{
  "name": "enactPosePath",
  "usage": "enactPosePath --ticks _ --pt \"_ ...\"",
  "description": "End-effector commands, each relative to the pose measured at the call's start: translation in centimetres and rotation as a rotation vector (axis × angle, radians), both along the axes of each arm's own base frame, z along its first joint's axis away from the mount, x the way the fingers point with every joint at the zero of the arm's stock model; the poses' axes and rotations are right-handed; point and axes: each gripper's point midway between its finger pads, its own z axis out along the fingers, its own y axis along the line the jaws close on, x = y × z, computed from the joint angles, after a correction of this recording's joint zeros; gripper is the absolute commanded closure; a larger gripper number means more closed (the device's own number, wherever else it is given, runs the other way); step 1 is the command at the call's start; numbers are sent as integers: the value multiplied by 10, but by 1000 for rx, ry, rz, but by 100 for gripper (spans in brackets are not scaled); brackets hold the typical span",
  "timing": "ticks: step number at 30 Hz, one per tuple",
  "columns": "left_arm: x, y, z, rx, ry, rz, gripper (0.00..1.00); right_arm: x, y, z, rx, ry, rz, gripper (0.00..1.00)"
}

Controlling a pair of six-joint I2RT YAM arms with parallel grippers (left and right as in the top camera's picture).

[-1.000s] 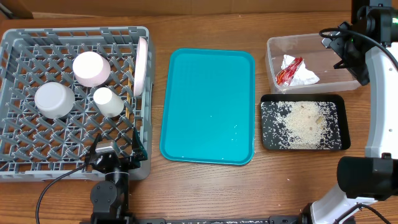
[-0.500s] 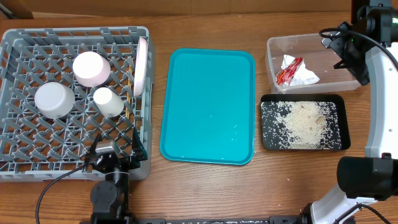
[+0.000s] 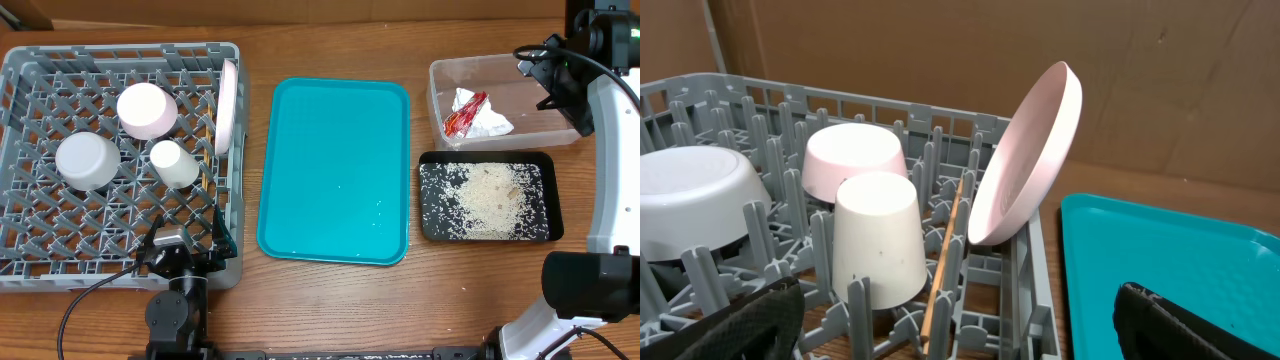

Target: Sort waste into correct bins and load items into the dishwasher

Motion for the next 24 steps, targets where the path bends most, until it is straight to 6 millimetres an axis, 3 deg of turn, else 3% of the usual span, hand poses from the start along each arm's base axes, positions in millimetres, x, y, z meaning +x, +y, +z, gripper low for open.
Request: enactPosePath --ticks 1,5,7,8,10,13,17,24 --pt "-1 2 1 24 -7 14 0 -3 -2 5 -29 2 11 0" --pt "-1 2 1 24 -7 15 0 11 9 15 7 -83 41 0" --pt "-1 2 1 24 -8 14 0 22 23 34 20 -182 76 0" --pt "-1 2 1 24 -7 15 0 26 33 53 15 -261 101 0" --pt "-1 2 1 24 -7 15 0 24 39 77 -1 -342 114 0" --pt "-1 2 1 24 -8 15 0 14 42 111 -39 -436 163 0" --pt "-1 2 1 24 -7 14 0 -11 41 141 -79 -498 200 0" --pt "-1 2 1 24 -7 15 0 -46 31 157 -133 -593 169 0"
